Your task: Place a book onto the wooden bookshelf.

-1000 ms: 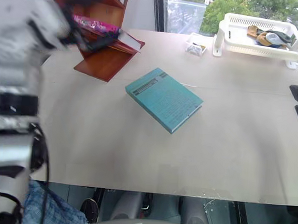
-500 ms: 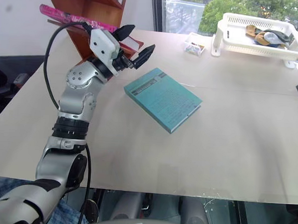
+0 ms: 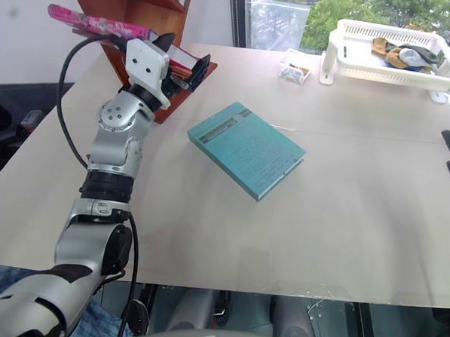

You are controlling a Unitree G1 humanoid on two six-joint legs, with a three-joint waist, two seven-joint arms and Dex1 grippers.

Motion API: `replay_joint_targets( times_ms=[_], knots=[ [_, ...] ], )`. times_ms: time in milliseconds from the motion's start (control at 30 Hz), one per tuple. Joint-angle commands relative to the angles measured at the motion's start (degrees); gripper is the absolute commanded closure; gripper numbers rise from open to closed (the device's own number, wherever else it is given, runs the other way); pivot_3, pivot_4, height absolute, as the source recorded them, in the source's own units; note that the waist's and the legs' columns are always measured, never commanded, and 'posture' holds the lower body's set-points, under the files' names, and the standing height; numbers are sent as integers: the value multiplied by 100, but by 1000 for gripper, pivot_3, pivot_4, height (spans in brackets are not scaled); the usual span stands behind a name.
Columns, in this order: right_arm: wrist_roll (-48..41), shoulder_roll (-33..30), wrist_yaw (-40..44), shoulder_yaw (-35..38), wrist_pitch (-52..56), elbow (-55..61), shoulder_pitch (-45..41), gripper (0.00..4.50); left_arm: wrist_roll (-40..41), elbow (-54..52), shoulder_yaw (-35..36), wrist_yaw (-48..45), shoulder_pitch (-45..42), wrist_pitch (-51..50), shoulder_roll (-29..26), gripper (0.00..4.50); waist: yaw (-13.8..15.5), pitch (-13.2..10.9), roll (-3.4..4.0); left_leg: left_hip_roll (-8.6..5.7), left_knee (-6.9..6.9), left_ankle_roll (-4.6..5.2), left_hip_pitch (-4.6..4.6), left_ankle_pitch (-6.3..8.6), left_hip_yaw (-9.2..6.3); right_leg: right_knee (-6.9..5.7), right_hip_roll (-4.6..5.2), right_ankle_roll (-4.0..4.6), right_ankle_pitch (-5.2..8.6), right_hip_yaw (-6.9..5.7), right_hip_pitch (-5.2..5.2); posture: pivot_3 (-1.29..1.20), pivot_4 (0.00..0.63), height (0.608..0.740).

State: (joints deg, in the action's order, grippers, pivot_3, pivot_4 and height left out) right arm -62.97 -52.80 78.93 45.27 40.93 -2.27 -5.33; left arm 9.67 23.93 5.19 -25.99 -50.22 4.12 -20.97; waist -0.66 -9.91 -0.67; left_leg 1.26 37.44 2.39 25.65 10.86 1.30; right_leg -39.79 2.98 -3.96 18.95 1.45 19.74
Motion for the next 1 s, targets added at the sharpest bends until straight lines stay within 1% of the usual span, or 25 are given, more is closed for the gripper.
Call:
replay_joint_targets(
  times_ms=[33, 100, 167, 200, 267, 367, 467, 533, 633, 667, 733, 767, 867, 1000],
  knots=[
    [-63, 1, -40, 178, -72, 205, 28, 0, 68, -206, 109, -2, -105, 27, -36, 55, 2, 0, 0, 0, 0, 0, 0, 0, 0, 0, 0, 0, 0, 0, 0, 0, 150, 740],
    [-79, 16, -55, 207, -69, 243, 70, 0, 216, -436, 100, -195, -9, -109, -59, 55, 7, 0, -1, 0, 0, 0, 1, 0, 0, 1, 0, 0, 0, 0, 0, 0, 150, 740],
    [-99, 35, -85, 244, -64, 290, 122, 0, 450, -846, 40, -578, 200, -369, -154, 55, 9, 0, 0, 0, -1, 0, 2, 0, 0, 3, 1, 0, 0, -1, 0, 0, 150, 740],
    [-95, 47, -101, 249, -66, 300, 148, 0, 548, -1100, 8, -761, 362, -606, -266, 55, 7, 0, -1, -1, -2, 0, 2, 0, 0, 4, 1, 0, 0, -1, 0, 0, 150, 740],
    [-11, 93, -149, 199, -100, 324, 237, 0, 922, -1553, 158, -904, 666, -1288, -423, 55, -10, 0, 0, 0, -6, -1, 1, 0, 1, 7, 2, 0, 0, 1, 0, 0, 150, 740],
    [-4, 156, -83, 104, -24, 402, 473, 0, 1367, -2097, 336, -1174, 1206, -2006, -736, 55, -9, 0, 1, 3, -10, -2, -1, 0, -1, 5, 1, 2, 1, 0, 1, 0, 150, 740],
    [494, 143, -12, -97, -271, 261, 884, 0, 1522, -2826, 251, -1481, 2159, -2953, -1358, 55, -18, 1, 2, 3, -12, -1, -3, 0, 0, 7, 2, 2, 1, 0, 0, 0, 150, 740],
    [1022, 138, -76, -309, -610, 1, 1106, 0, 1600, -3216, 286, -1509, 2771, -3261, -1560, 55, -11, 1, 2, 2, -15, 0, -4, 1, 2, 12, 5, 3, 2, 3, -1, 0, 150, 740],
    [1844, 270, -159, -603, -1474, -556, 1250, 0, 1377, -3531, 372, -1412, 3616, -3102, -1671, 55, 29, 1, 0, 0, -14, 0, -4, 1, 2, 13, 16, 3, 2, -1, -2, 0, 150, 740],
    [1982, 316, -203, -638, -1660, -697, 1238, 0, 1375, -3557, 443, -1412, 3878, -3092, -1685, 55, 32, 1, 0, 0, -14, -1, -4, 1, 2, 15, 19, 3, 2, -1, -2, 0, 150, 740],
    [2024, 362, -196, -645, -1696, -796, 1286, 0, 1450, -3576, 617, -1570, 4424, -2865, -1650, 55, 26, 1, 4, 1, -16, -1, -6, 1, 3, 14, 25, 6, 3, 1, -1, 0, 150, 740],
    [2091, 380, -170, -660, -1777, -830, 1328, 0, 1518, -3566, 710, -1630, 4657, -2783, -1607, 55, 18, 3, 6, 1, -18, -1, -6, 1, 3, 14, 48, 7, 3, 3, -1, 0, 150, 740],
    [2553, 367, -106, -801, -2381, -1107, 1431, 0, 1486, -3523, 835, -1701, 5129, -2557, -1556, 55, 11, 4, 6, 2, -27, -2, -9, 2, 2, 16, 60, 10, 4, 8, 0, 0, 150, 740],
    [2843, 338, -44, -924, -2814, -1542, 1374, 0, 1477, -3405, 883, -1731, 5296, -2376, -1527, 55, 23, 6, 7, 0, -36, -5, -8, 4, 2, 41, 72, 12, 2, 14, -2, 0, 150, 740]
  ],
)
